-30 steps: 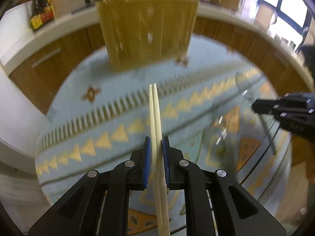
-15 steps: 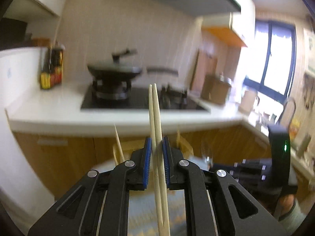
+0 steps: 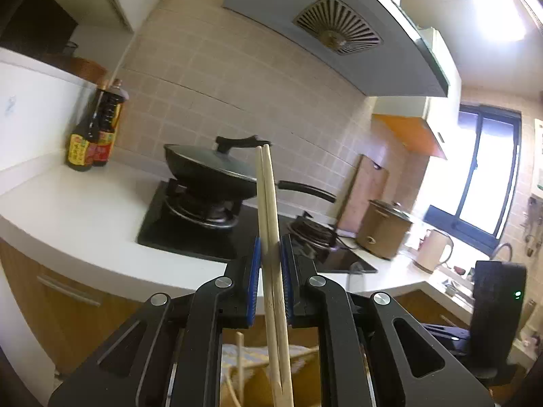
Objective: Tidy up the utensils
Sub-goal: 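Lower the chopsticks and spoon into the yellow caddy and open both tools, then move both tools to the table and grasp a clear spoon with each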
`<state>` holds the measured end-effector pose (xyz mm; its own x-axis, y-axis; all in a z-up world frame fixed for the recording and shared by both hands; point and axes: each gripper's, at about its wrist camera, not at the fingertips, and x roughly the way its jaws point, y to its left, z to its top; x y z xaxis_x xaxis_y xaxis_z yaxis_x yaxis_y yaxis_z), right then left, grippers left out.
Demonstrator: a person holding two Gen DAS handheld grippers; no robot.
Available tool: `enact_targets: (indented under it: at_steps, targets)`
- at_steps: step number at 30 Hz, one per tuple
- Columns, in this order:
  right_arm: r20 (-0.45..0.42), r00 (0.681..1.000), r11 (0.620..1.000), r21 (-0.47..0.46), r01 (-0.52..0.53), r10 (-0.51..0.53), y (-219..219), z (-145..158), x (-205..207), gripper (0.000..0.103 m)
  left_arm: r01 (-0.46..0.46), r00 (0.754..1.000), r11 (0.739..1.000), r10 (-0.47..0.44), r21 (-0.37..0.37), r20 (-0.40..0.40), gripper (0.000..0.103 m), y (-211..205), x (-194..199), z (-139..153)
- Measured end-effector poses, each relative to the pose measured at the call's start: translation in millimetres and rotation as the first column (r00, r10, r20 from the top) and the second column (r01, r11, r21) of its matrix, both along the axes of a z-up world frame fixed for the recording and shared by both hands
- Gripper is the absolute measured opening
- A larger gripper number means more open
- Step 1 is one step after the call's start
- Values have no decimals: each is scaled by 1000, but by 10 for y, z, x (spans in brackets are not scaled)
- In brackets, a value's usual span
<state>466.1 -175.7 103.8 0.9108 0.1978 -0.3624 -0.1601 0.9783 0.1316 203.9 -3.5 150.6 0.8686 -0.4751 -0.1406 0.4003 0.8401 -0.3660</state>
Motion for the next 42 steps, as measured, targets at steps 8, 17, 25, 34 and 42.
enact_targets:
  at_steps: [8, 17, 25, 34, 42]
  targets:
    - [-100, 992, 996, 54, -70, 75, -4, -234, 1478, 10, -73, 996, 997, 73, 2, 41, 10, -42, 134, -363]
    - [-168, 978, 974, 212, -85, 122, -549, -242, 1471, 10, -82, 996, 994, 79, 67, 45, 10, -168, 148, -536]
    - [-181, 975, 979, 177, -99, 132, -669, -266, 1024, 10, -77, 997, 994, 75, 77, 30, 10, -148, 130, -664]
    - [-221, 970, 979, 196, -57, 101, -816, -404, 290, 48, -45, 997, 994, 38, 97, 70, 13, -119, -52, -690]
    - [-367, 924, 983, 179, -46, 110, -785, -676, -113, 48, 34, 999, 997, -33, 69, -15, 46, 72, -257, -652]
